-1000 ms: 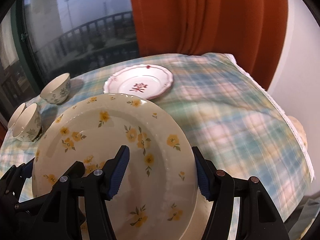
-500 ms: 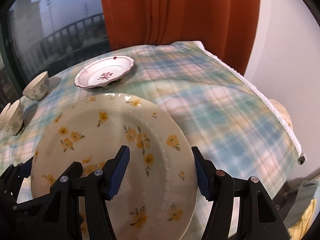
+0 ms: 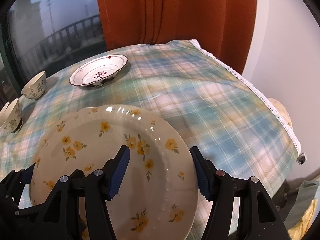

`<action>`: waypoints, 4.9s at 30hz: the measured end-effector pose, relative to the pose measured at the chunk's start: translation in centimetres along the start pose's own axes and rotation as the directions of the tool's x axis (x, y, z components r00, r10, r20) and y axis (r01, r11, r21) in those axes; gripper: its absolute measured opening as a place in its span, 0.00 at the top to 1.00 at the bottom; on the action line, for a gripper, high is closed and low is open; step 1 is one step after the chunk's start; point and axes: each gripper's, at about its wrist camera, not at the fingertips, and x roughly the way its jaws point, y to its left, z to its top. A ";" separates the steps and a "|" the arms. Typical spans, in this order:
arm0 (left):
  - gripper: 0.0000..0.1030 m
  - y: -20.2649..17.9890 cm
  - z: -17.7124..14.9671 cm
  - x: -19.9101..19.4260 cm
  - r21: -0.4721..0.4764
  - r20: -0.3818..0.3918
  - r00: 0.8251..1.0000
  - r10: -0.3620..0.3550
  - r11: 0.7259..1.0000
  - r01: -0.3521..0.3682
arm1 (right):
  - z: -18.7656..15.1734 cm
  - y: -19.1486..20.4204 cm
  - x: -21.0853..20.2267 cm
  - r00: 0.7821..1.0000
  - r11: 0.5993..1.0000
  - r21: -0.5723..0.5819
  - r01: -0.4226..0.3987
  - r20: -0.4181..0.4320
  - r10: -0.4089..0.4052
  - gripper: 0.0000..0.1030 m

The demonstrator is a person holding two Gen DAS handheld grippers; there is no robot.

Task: Organize plates and bowls

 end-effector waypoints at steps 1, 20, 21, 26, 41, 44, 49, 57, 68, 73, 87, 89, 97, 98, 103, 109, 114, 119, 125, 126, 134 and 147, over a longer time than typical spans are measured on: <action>0.20 -0.1 0.0 0.0 0.004 0.002 1.000 0.011 1.000 -0.011 | 0.1 0.1 0.2 1.000 1.000 -0.005 -0.007 -0.001 0.007 0.37; 0.05 -1.8 -0.7 -0.6 0.129 -0.031 0.988 0.150 0.981 -0.145 | 0.0 0.9 1.1 0.999 0.998 -0.041 -0.050 -0.020 0.049 0.37; 0.04 -1.8 -0.9 -0.7 0.130 -0.024 0.988 0.153 0.980 -0.148 | 0.0 0.9 1.1 0.999 0.998 -0.043 -0.046 -0.020 0.045 0.37; 0.03 -1.4 -1.4 -1.3 0.094 -0.010 0.991 0.130 0.987 -0.129 | -0.9 0.9 0.7 0.999 0.999 -0.033 -0.043 -0.024 0.043 0.37; 0.03 -1.2 -1.8 -2.7 0.074 -0.002 0.994 0.106 0.992 -0.105 | -2.5 0.5 -1.5 0.999 0.999 -0.046 -0.013 -0.033 0.012 0.58; 0.04 -0.8 -1.6 -2.9 0.075 0.012 0.993 0.116 0.990 -0.116 | -2.3 0.7 -1.1 0.999 0.999 -0.035 -0.022 -0.048 0.021 0.58; 0.04 -0.3 -1.4 -2.7 0.089 0.013 0.992 0.128 0.988 -0.128 | -2.0 1.4 -0.6 0.998 0.999 -0.031 -0.017 -0.061 0.015 0.58; 0.03 0.8 -1.2 -3.0 0.057 0.009 0.994 0.106 0.993 -0.107 | -1.9 1.7 -0.6 0.998 1.000 0.004 0.007 -0.068 -0.007 0.52; 0.03 2.7 -2.0 -5.2 0.039 0.036 0.997 0.071 0.997 -0.072 | -2.5 2.6 -2.4 0.997 0.998 0.061 -0.012 -0.080 0.017 0.33; 0.03 3.5 -2.1 -6.4 0.030 0.058 0.997 0.050 0.998 -0.052 | -2.7 3.8 -4.8 1.000 1.000 0.011 0.022 -0.001 -0.022 0.26; 0.03 6.5 0.0 -8.1 0.006 0.124 0.989 0.084 0.996 -0.086 | -0.7 8.1 -6.8 0.996 0.997 -0.046 -0.054 0.070 0.057 0.24; 0.03 6.8 0.7 -7.8 0.005 0.125 0.988 0.085 0.996 -0.086 | 0.1 8.5 -6.3 0.996 0.997 -0.046 -0.060 0.071 0.063 0.24; 0.03 7.3 4.7 -6.0 0.023 0.143 0.986 0.082 0.996 -0.087 | 3.9 9.8 -4.3 0.993 0.996 -0.055 -0.075 0.083 0.080 0.24; 0.03 7.3 5.3 -5.7 0.027 0.145 0.986 0.080 0.996 -0.085 | 4.2 9.9 -4.2 0.993 0.996 -0.055 -0.076 0.084 0.081 0.24; 0.03 7.3 7.8 -4.5 0.039 0.159 0.984 0.083 0.995 -0.090 | 7.0 10.6 -2.7 0.990 0.994 -0.061 -0.091 0.098 0.097 0.24; 0.04 7.1 10.5 -3.6 0.053 0.173 0.980 0.099 0.993 -0.109 | 9.8 11.1 -0.5 0.983 0.988 -0.069 -0.137 0.113 0.145 0.24; 0.04 6.7 13.0 -3.8 0.058 0.219 0.971 0.094 0.992 -0.109 | 12.2 10.9 0.0 0.978 0.987 -0.052 -0.154 0.134 0.159 0.23; 0.03 6.3 15.3 -3.3 0.051 0.238 0.968 0.083 0.994 -0.098 | 14.9 10.7 -0.1 0.973 0.987 -0.083 -0.137 0.175 0.150 0.20; 0.03 5.8 18.1 -0.6 0.039 0.249 0.962 0.113 0.991 -0.127 | 18.0 10.4 1.8 0.973 0.988 -0.101 -0.113 0.188 0.131 0.18; 0.04 5.8 18.7 0.4 0.027 0.261 0.956 0.134 0.989 -0.146 | 18.3 10.3 2.2 0.974 0.989 -0.101 -0.112 0.187 0.129 0.18; 0.04 6.6 21.6 6.7 -0.033 0.190 0.968 0.166 0.986 -0.163 | 21.4 9.8 8.9 0.982 0.987 -0.094 -0.128 0.124 0.139 0.16; 0.26 7.2 22.1 13.7 -0.012 0.082 0.974 0.211 0.978 -0.210 | 22.1 9.4 16.9 0.990 0.986 -0.084 -0.144 -0.005 0.144 0.31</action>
